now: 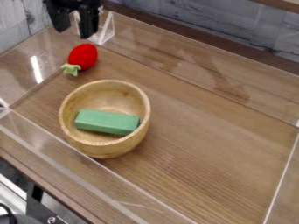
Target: Move the red fruit to the right side of the table
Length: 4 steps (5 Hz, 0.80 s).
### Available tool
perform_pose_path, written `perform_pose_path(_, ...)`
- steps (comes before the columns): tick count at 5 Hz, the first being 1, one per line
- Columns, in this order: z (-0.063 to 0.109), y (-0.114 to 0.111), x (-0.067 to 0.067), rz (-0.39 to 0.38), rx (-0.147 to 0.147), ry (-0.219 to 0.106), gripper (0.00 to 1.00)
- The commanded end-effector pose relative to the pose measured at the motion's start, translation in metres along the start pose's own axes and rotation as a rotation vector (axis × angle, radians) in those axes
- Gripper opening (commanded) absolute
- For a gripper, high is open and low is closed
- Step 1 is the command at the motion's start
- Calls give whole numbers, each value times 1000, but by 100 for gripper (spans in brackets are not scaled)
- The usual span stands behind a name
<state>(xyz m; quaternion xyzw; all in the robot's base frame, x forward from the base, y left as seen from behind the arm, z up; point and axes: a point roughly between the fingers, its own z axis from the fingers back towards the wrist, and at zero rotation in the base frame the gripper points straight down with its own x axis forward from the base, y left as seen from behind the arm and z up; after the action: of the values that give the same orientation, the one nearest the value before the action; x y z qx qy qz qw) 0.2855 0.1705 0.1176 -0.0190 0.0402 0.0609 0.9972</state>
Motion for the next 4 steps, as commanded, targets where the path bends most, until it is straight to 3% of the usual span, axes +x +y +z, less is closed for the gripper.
perform_pose_path(1, 10, 11, 7, -15, 23, -67, 100)
perform_pose_path(2, 1, 15, 9, -30, 15, -73, 100)
perform_pose_path(4, -7, 13, 29, -146, 6, -86, 100)
